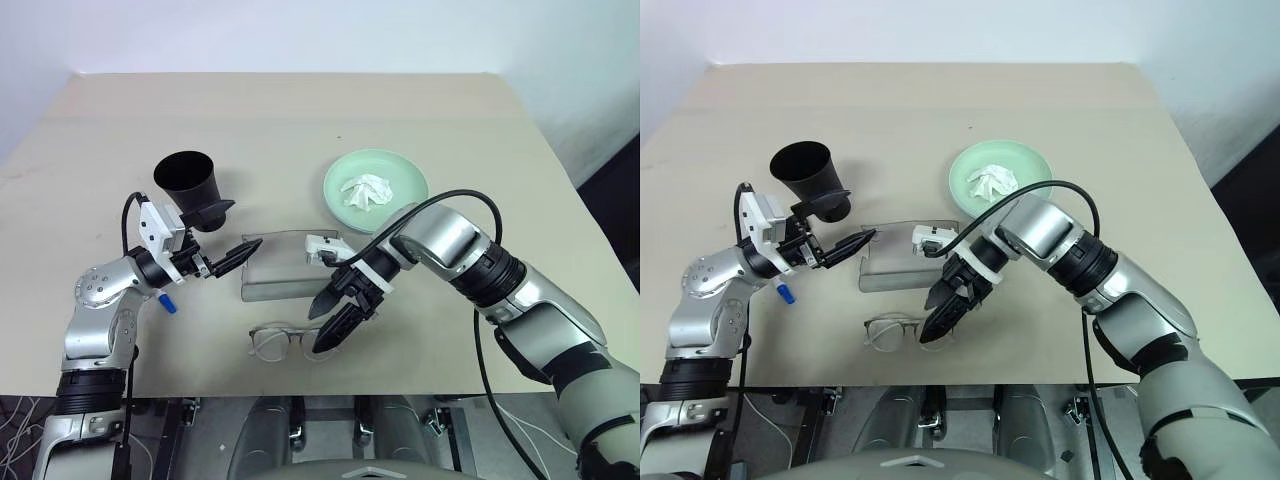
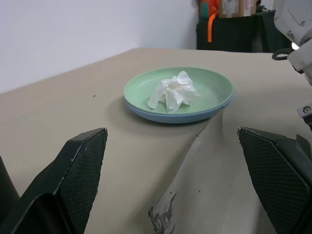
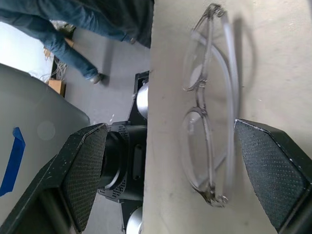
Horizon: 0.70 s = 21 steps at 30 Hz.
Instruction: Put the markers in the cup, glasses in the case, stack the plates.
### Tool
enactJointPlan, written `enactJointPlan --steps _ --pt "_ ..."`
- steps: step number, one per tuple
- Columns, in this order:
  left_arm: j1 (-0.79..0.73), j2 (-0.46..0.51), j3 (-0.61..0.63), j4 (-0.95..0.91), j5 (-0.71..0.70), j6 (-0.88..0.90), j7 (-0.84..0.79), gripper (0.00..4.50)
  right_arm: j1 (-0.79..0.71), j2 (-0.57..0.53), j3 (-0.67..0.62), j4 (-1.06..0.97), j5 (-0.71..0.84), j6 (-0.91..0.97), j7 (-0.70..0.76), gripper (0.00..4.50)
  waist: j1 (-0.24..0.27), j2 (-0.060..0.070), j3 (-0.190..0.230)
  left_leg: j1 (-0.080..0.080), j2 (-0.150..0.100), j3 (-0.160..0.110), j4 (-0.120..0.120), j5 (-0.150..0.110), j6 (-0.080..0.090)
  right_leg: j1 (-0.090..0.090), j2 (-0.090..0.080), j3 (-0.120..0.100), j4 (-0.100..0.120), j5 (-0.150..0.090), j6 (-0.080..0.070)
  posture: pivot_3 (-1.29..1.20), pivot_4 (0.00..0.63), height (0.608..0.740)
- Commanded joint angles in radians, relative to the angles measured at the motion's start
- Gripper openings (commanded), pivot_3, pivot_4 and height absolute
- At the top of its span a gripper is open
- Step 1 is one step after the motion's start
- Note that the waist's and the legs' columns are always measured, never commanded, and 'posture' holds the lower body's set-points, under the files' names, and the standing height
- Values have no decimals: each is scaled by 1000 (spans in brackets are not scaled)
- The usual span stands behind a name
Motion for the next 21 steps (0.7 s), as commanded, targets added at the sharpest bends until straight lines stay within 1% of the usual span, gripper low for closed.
enactJointPlan --steps 1,11,12,13,14,18,21 --pt "-13 -2 -1 -9 -4 -20 -7 4500 -27 37 8 -8 4 8 -12 4374 0 0 0 0 0 0 0 0 0 0 0 0 0 0 0 0 150 681" --pt "-15 -8 -9 0 5 -24 -10 4500 -29 89 31 33 -5 11 -40 4374 0 0 0 0 0 0 0 0 0 -1 0 0 0 0 0 0 150 681" --pt "-17 -9 -9 3 6 -25 -10 4500 -28 96 33 38 -6 11 -45 3992 0 0 0 0 0 0 0 0 0 -1 0 0 0 0 0 0 150 681" --pt "-18 -10 -9 6 7 -26 -10 4500 -27 103 34 43 -7 12 -51 3823 0 0 0 0 0 0 0 0 0 -1 0 0 0 0 0 0 150 681" --pt "-19 -10 -9 8 8 -29 -11 4500 -23 111 35 49 -12 11 -63 3490 0 0 0 0 0 0 0 0 0 -1 0 0 0 0 0 0 150 681" --pt "-19 -11 -7 13 8 -36 -13 4500 -17 134 30 69 -23 11 -91 3490 0 0 0 0 0 0 0 0 0 -2 0 0 0 0 0 0 150 681" --pt "-18 -8 -4 20 8 -41 -16 4500 -21 141 25 83 -29 4 -96 2952 0 0 0 0 0 0 0 0 0 -1 0 0 0 0 0 0 150 681"
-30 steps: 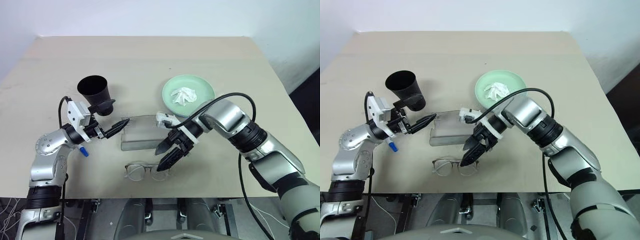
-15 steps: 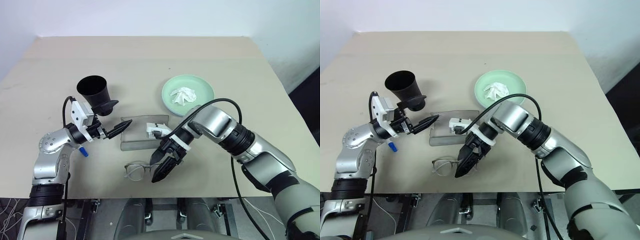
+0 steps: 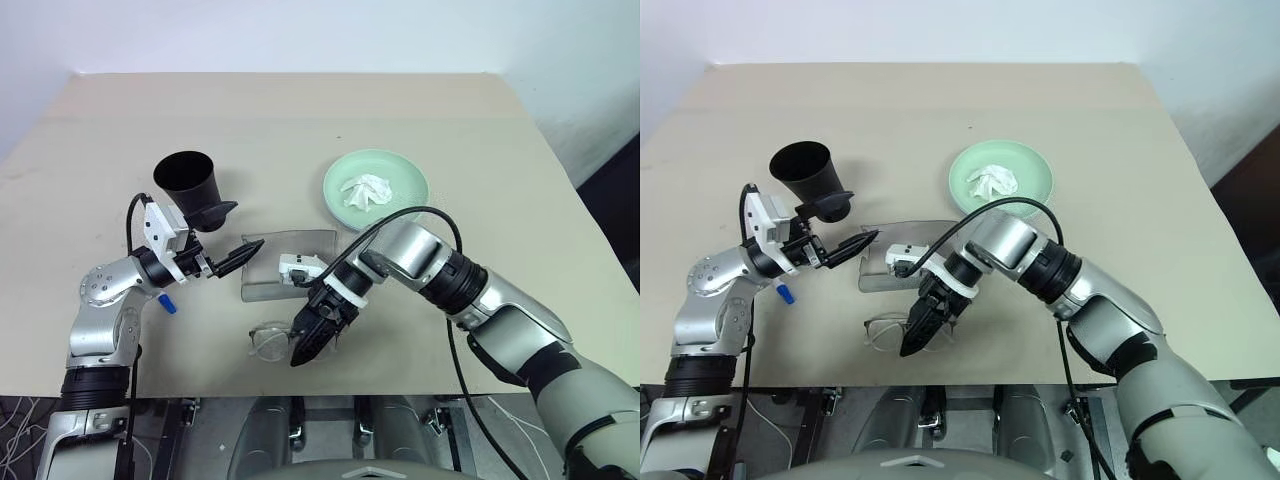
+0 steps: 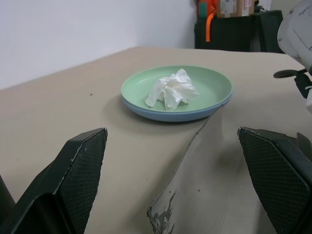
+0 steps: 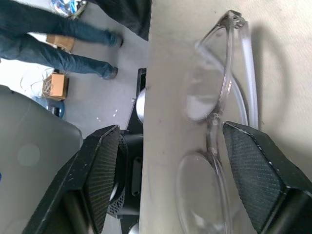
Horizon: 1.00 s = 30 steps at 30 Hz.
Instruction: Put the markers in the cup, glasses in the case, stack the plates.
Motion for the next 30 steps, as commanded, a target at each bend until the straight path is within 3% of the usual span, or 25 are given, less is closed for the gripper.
enactJointPlan --steps 1,5,9,21,26,30 --pt "-7 4 4 -6 1 -25 -7 4500 -23 8 -11 6 -7 -15 -6 2687 1 0 0 0 0 0 0 0 0 0 0 0 0 0 0 0 150 681" --pt "-7 2 5 -3 2 -30 -7 4500 -32 6 -18 11 -9 -22 -1 1165 0 0 0 0 0 0 0 0 0 0 0 0 0 0 0 0 150 681" --pt "-8 1 5 4 3 -34 -9 4500 -42 -8 -28 4 -5 -25 13 9 -1 0 0 0 0 0 0 0 0 0 0 0 0 0 0 0 150 681" --pt "48 31 62 -26 -26 -24 2 4500 -151 -109 -162 -40 93 4 118 9 -1 0 0 -1 0 1 -1 0 1 -1 -1 -1 -1 0 0 0 150 681" --pt "114 57 118 -66 -49 -11 22 4500 -230 -91 -190 117 23 -153 133 9 -4 0 0 -1 1 2 -2 0 0 -1 -1 -1 -1 0 0 0 150 681" --pt "197 73 163 -130 -62 2 49 4500 -264 -28 -181 334 -116 -511 162 9 -4 0 0 0 1 2 -2 -1 0 -2 -1 -1 -2 0 -1 0 150 681"
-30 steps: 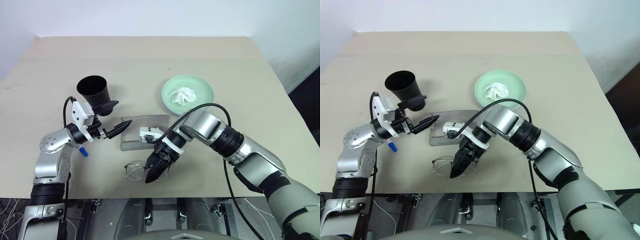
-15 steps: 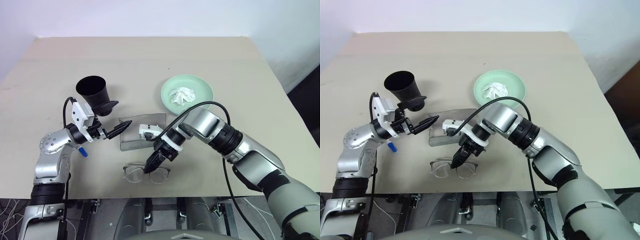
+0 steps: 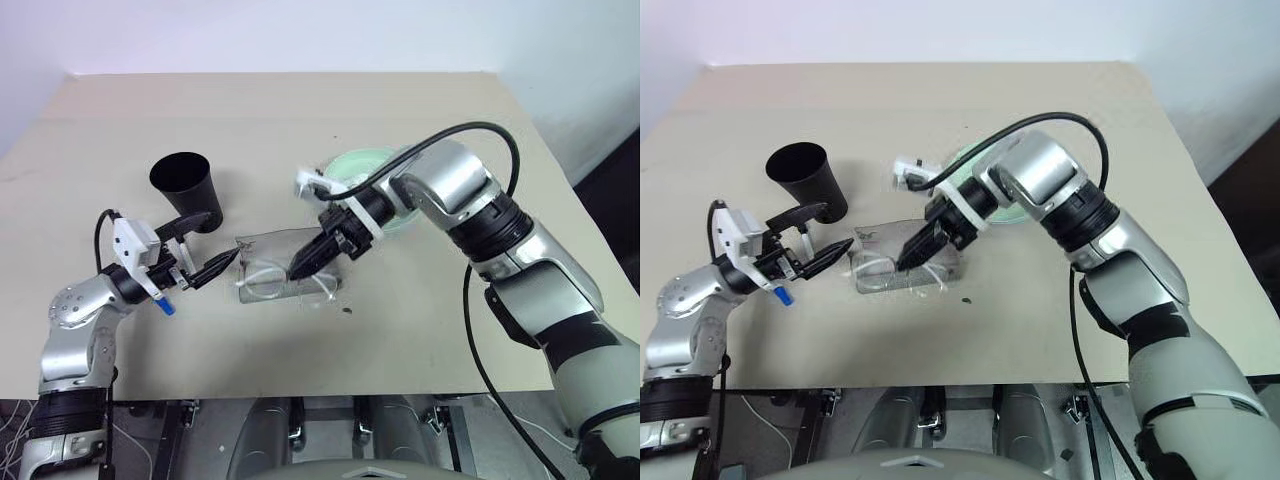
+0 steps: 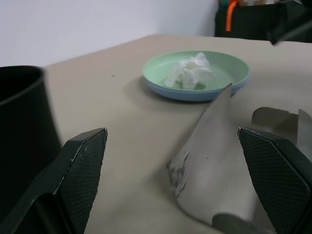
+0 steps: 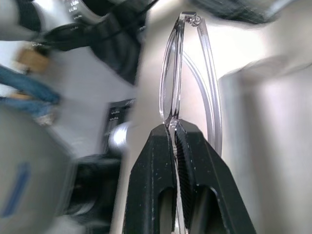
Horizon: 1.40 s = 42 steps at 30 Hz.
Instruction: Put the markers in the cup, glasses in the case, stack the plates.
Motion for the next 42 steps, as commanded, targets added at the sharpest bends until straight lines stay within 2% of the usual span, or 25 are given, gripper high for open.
enactJointPlan --steps 1,6,10,16,26,30,40,42 --pt "63 23 62 -90 -32 18 25 4500 -49 61 -10 182 -112 -290 35 9 -1 0 0 0 0 0 0 0 0 0 0 0 0 0 0 0 150 681" --pt "143 30 107 -171 -44 47 64 4500 -104 177 -16 465 -242 -533 46 9 -1 0 0 -4 0 2 0 1 -2 -2 0 0 1 0 0 0 150 681" --pt "184 33 134 -220 -56 68 91 4500 -123 236 -22 603 -320 -655 62 9 -2 0 1 -5 0 3 0 3 -5 -2 0 0 1 0 0 0 150 681" --pt "225 34 154 -259 -62 83 117 4500 -112 265 8 668 -415 -740 147 9 -2 1 1 -5 0 3 -1 3 -5 -6 0 0 1 0 -1 0 150 681" --pt "210 32 135 -264 -52 87 140 4500 -90 290 39 695 -476 -736 151 9 -2 0 1 -4 0 3 -1 2 -4 -6 0 0 1 -1 -1 0 150 681" --pt "194 32 127 -253 -47 85 137 4500 -84 296 34 702 -495 -722 151 1111 -2 1 1 -4 0 3 -1 2 -5 -6 0 0 1 -1 -2 0 150 681" --pt "159 32 112 -216 -42 76 121 4500 -123 304 -56 713 -489 -634 151 4482 -3 0 0 -8 0 4 -2 4 -7 -11 0 1 2 0 -1 0 150 681" --pt "150 33 108 -204 -40 73 116 4500 -143 304 -88 725 -490 -616 147 4482 -3 0 0 -13 0 4 0 5 -8 -15 0 1 4 0 -1 0 150 681"
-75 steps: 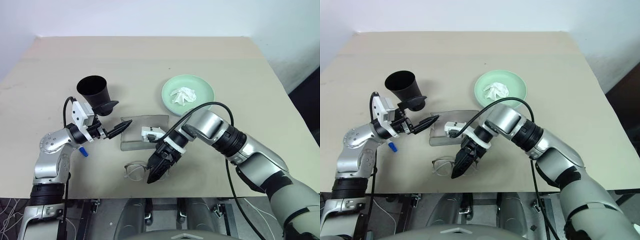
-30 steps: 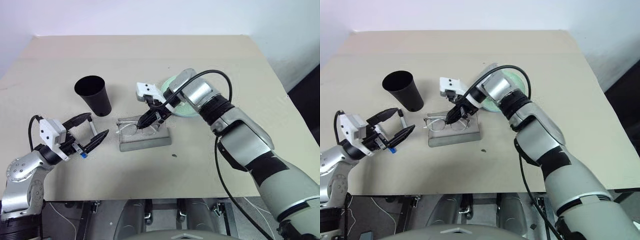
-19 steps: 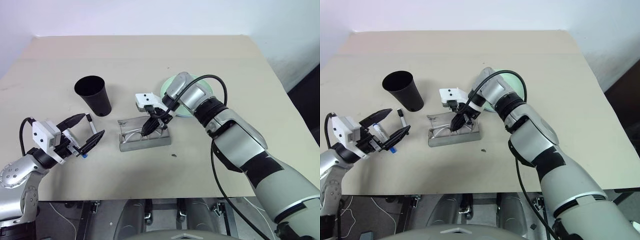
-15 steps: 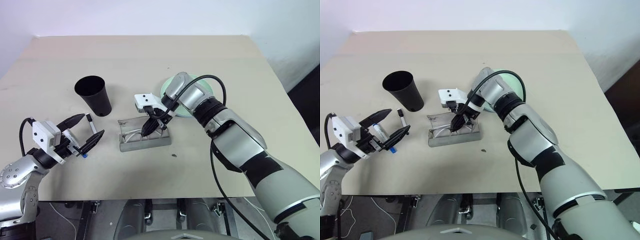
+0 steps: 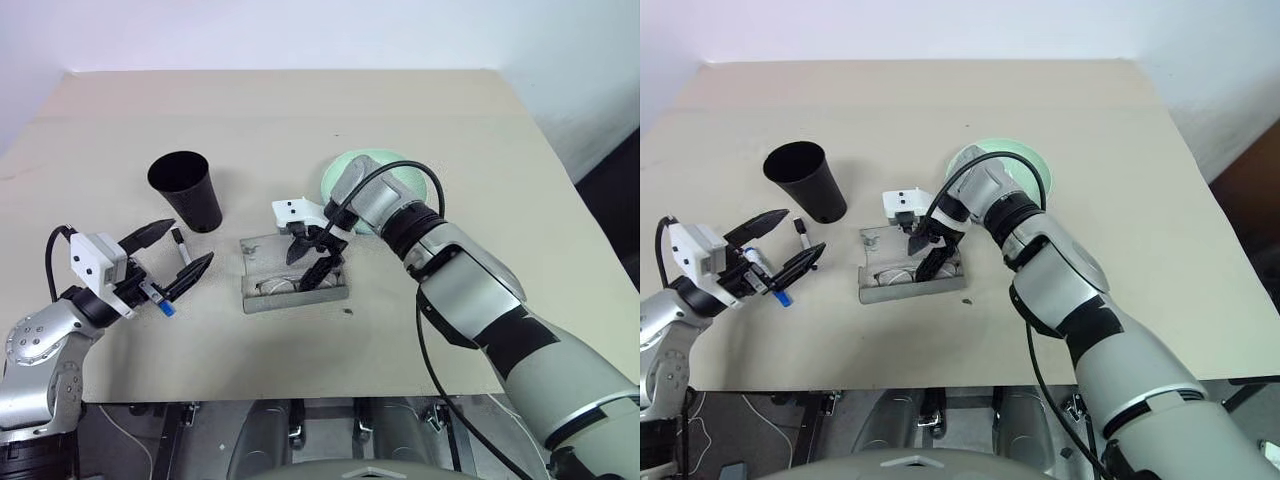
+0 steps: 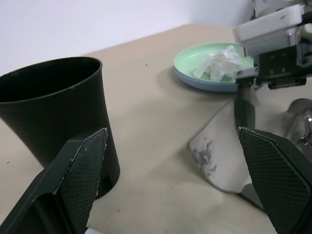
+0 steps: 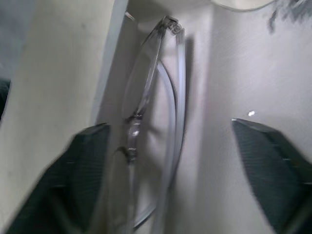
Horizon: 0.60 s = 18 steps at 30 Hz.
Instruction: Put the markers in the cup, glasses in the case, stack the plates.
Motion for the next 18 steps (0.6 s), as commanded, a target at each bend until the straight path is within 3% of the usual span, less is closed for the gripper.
enactJointPlan --steps 1,9,12,18 --pt "-16 9 3 8 0 -21 -12 4500 -62 2 -72 8 15 34 5 4482 -1 0 0 -1 0 0 0 0 0 0 0 0 1 0 0 0 150 681" --pt "-47 8 -15 43 6 -29 -28 4500 -91 -12 -210 -17 53 75 -40 4482 -1 0 0 -1 1 0 0 1 -1 -1 0 0 2 0 0 0 150 681" --pt "-53 9 -16 52 7 -33 -34 4500 -89 -9 -294 -21 91 77 -132 3896 -1 0 0 -1 0 0 0 1 -1 -1 0 0 2 0 0 0 150 681" --pt "-72 14 -17 77 10 -41 -48 4500 -86 25 -406 80 94 105 -441 1838 -2 0 0 -1 1 1 0 1 -1 -1 0 0 2 0 0 0 150 681"
